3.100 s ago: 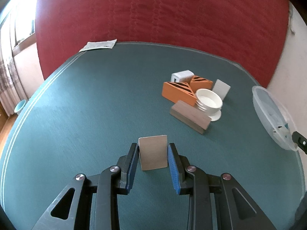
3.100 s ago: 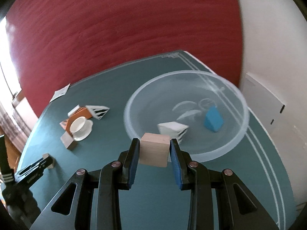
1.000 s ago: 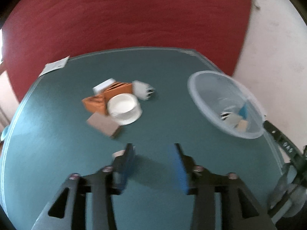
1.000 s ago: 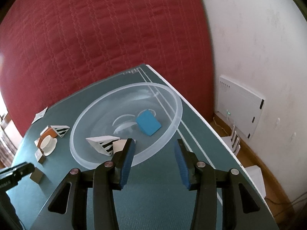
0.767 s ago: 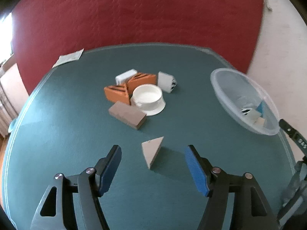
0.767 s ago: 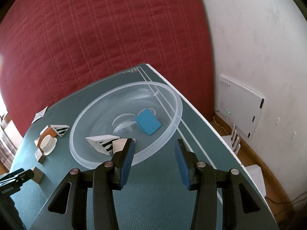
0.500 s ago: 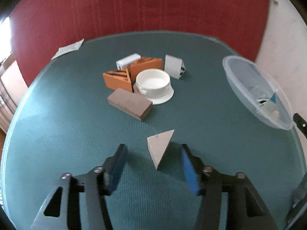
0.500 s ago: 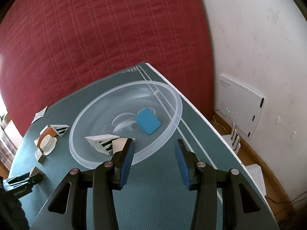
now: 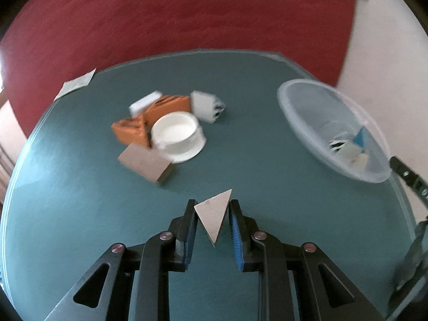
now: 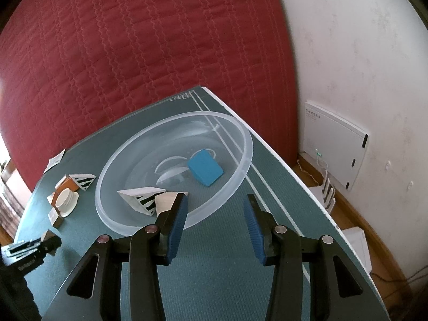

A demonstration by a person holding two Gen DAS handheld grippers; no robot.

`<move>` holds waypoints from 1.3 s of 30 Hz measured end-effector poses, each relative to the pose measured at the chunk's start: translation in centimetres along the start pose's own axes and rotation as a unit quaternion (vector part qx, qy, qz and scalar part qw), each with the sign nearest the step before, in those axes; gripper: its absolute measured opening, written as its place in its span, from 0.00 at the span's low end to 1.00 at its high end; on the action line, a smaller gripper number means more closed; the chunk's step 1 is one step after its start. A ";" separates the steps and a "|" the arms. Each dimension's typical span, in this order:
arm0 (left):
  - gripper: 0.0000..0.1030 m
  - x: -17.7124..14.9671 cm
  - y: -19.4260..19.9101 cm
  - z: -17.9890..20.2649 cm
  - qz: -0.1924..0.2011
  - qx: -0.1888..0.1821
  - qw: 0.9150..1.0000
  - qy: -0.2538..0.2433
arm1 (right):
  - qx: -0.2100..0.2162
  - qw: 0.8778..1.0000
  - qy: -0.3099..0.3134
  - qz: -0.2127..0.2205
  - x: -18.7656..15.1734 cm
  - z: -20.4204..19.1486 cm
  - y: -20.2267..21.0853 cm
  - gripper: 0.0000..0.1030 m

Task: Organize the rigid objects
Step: 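Carry the prism over the bowl and open the left gripper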

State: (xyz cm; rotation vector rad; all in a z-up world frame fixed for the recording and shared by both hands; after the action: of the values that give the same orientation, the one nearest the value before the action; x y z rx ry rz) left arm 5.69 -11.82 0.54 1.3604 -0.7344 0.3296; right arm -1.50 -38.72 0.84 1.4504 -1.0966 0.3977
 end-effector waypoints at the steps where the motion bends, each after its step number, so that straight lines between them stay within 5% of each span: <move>1: 0.24 0.5 0.1 0.4 0.005 -0.004 1.000 -0.005 | 0.000 1.000 0.000 0.000 -0.1 0.0 0.1 0.44; 16: 0.24 4.2 -0.1 8.9 0.039 -0.051 0.995 -0.082 | 0.004 1.000 -0.011 -0.002 0.0 0.3 -0.1 0.44; 26: 0.25 6.9 -1.2 10.7 0.042 -0.077 0.993 -0.074 | 0.008 1.000 -0.015 -0.006 0.1 0.6 -0.3 0.44; 31: 0.79 6.5 -1.3 11.1 0.048 -0.087 0.992 -0.072 | 0.009 1.000 -0.017 -0.007 0.2 0.6 -0.2 0.44; 39: 0.92 5.8 -1.9 9.8 0.045 -0.061 0.996 -0.056 | 0.008 1.000 -0.017 -0.007 0.2 0.7 -0.1 0.44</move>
State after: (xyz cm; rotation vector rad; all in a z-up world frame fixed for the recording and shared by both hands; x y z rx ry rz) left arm 8.36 -22.74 3.18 1.2396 -0.8968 0.2753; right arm -1.54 -39.43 0.73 1.4829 -1.1131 0.3738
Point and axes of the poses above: each gripper's, at about its wrist camera, not at the fingertips, and y roughly against the way its jaws point, z to its right, x to its top, the point moved 3 cm from there along -y, roughly the way its jaws point, and after that the axes turned 1 degree about -x, right-handed, at the moved point
